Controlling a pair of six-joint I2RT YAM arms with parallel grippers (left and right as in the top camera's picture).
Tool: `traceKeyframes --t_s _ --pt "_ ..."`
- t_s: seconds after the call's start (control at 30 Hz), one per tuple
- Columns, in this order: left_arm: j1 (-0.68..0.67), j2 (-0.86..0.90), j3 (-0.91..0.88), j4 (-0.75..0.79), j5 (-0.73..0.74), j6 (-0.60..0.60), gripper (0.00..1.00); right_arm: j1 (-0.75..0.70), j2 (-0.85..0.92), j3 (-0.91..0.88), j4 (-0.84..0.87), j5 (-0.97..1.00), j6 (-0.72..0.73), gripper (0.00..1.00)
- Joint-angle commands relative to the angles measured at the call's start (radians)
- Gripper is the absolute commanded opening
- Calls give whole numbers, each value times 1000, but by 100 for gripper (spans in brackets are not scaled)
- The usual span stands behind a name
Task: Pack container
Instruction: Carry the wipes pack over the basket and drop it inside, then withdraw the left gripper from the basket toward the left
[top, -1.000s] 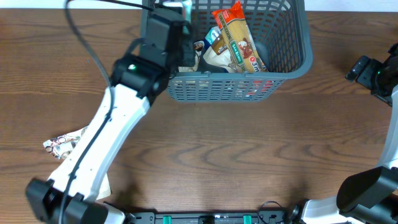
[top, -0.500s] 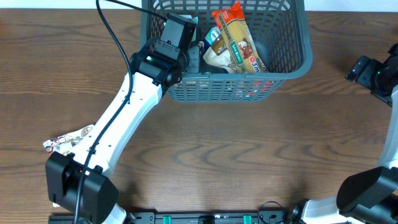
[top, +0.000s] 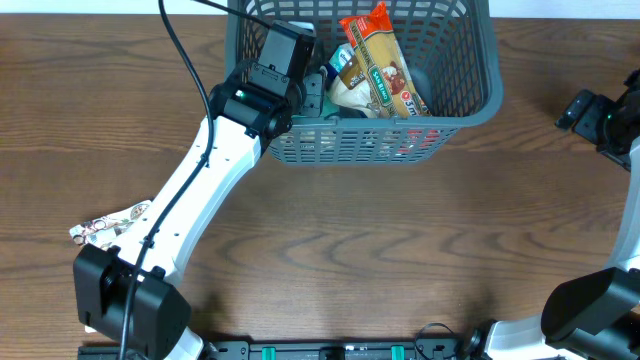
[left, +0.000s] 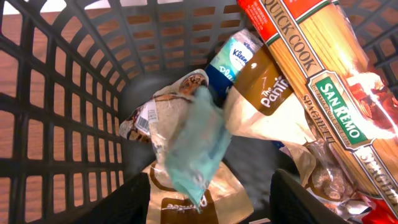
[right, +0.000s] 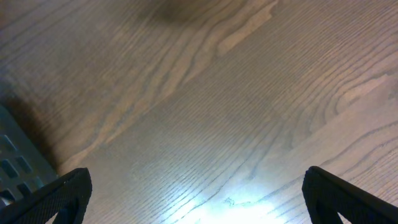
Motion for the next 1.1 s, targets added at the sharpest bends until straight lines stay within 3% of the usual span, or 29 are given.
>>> traceKeyframes --t_s 0.0,0.13,0.23,0.5,0.7,1.07 --pt "12 7 68 1 -40 30 54 -1 -4 -1 -1 4 11 99" --pt "42 5 155 -24 -73 31 54 0 -4 -1 -1 3 11 99" --pt "79 5 250 -89 -89 30 64 0 -4 -1 -1 3 11 99" --pt "208 -76 395 -278 -263 -5 77 0 -4 -1 -1 3 11 99" --pt "353 -206 395 -468 -331 -137 84 0 -4 -1 -1 3 11 99" --pt "557 -298 395 -889 -473 -384 84 0 -4 -1 -1 4 11 100"
